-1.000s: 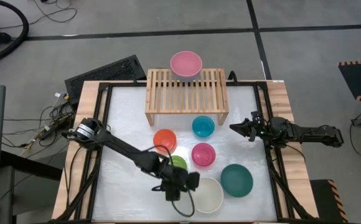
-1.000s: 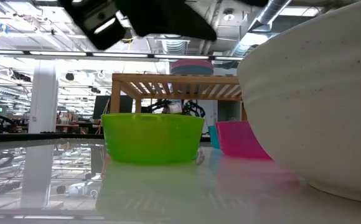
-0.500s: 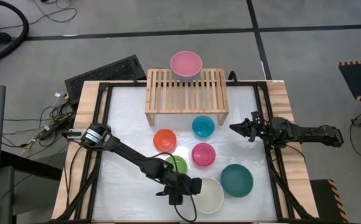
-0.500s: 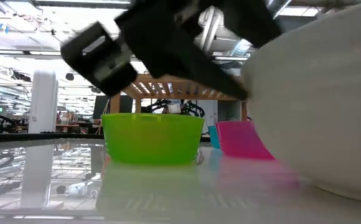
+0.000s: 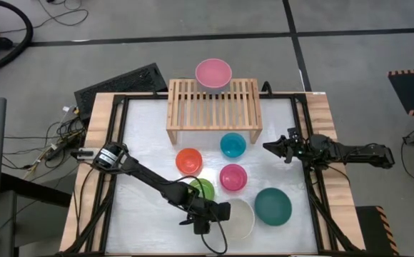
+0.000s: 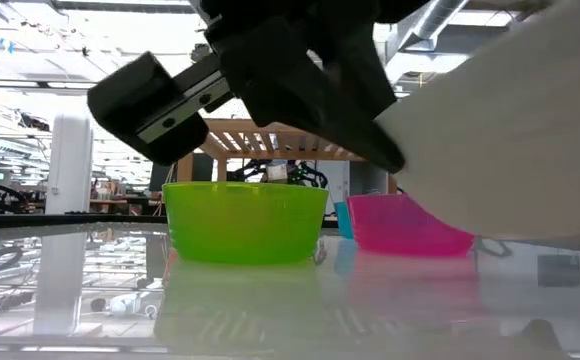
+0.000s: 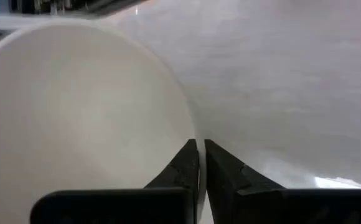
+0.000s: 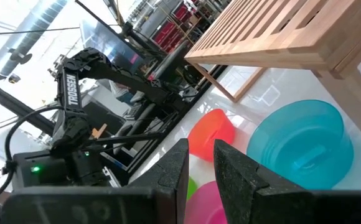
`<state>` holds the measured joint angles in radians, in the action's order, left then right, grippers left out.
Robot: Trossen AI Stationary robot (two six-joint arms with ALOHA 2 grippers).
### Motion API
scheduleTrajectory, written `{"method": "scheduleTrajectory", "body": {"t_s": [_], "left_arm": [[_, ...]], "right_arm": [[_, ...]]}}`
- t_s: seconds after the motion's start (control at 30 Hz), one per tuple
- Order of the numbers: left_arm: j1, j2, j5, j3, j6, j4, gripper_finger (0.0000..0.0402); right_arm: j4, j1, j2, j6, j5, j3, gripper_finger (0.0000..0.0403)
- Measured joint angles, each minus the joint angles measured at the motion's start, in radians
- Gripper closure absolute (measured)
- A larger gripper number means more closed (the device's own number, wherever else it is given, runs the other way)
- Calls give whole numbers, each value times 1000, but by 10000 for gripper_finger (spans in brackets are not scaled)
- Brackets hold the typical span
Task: Place and stack bowls onto a shelf
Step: Stack the white bowl on top of the pink bowl on the shelf
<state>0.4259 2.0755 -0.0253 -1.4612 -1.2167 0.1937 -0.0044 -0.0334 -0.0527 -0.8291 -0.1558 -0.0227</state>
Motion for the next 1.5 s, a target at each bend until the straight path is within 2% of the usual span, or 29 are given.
{"method": "scheduleTrajectory", "body": {"t_s": [0.17,0.33,0.5,0.7,0.87,0.97,1.07,1.17,1.27,1.4,1.5], "left_arm": [[27,-1,-78,-94,52,100,401],[35,-2,-92,-241,253,298,401],[27,-3,-144,-439,434,562,401],[-16,-3,-219,-684,538,881,401],[-94,-5,-224,-899,587,1107,401],[-168,-89,-301,-839,598,1123,401],[-262,-139,-371,-835,617,1138,401],[-376,-167,-392,-835,619,1095,401],[-489,-178,-374,-835,562,1005,401],[-615,-178,-367,-834,409,925,401],[-698,-178,-311,-834,327,893,401]], "right_arm": [[0,0,0,-32,0,0,300],[0,0,0,-36,0,0,300],[0,0,0,-45,-1,0,300],[0,0,0,-62,-2,0,300],[0,0,0,-63,-2,0,300],[1,0,0,-63,-2,0,300],[0,0,0,-63,-3,0,300],[0,0,0,-55,-3,0,300],[0,0,0,-54,-2,0,300],[0,0,0,-54,-2,0,300],[0,0,0,-54,-2,0,300]]}}
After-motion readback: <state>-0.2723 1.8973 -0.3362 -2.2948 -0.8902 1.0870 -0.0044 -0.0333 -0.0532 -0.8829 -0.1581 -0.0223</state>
